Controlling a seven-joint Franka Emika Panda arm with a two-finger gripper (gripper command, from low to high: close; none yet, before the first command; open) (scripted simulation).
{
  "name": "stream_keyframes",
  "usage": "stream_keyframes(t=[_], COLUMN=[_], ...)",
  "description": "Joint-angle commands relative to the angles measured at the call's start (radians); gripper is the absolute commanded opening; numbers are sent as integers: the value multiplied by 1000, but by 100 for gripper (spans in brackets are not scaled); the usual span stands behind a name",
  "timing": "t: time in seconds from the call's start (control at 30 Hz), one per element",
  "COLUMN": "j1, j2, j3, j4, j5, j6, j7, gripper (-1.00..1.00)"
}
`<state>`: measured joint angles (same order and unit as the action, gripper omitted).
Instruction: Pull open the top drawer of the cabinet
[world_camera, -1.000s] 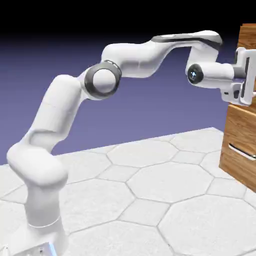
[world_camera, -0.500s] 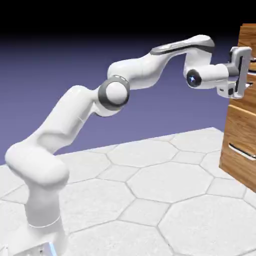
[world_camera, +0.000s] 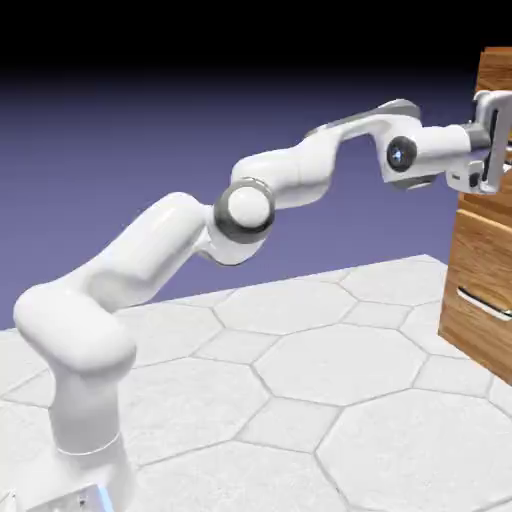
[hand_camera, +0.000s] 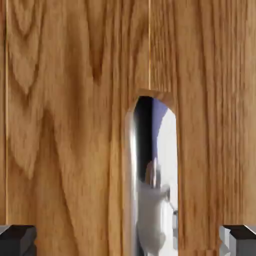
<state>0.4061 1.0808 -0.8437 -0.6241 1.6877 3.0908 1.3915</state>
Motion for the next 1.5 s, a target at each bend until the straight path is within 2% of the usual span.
stream_keyframes(t=[0.0, 0.1, 0.13, 0.5, 0.73, 1.07, 1.47], j1=[-4, -14, -14, 51, 110, 338, 743], j2=[14, 48, 48, -96, -185, -338, -532], j3=[-9, -31, -31, 92, 76, -135, -450], j4=[13, 44, 44, -108, -214, -524, -939], j5=[-31, -108, -108, 164, 436, 832, 1054], j6=[-2, -8, -8, 32, 24, -72, -175], j7=[44, 153, 153, -282, -586, -961, -1258], gripper=[100, 100, -100, -100, -100, -100, -100])
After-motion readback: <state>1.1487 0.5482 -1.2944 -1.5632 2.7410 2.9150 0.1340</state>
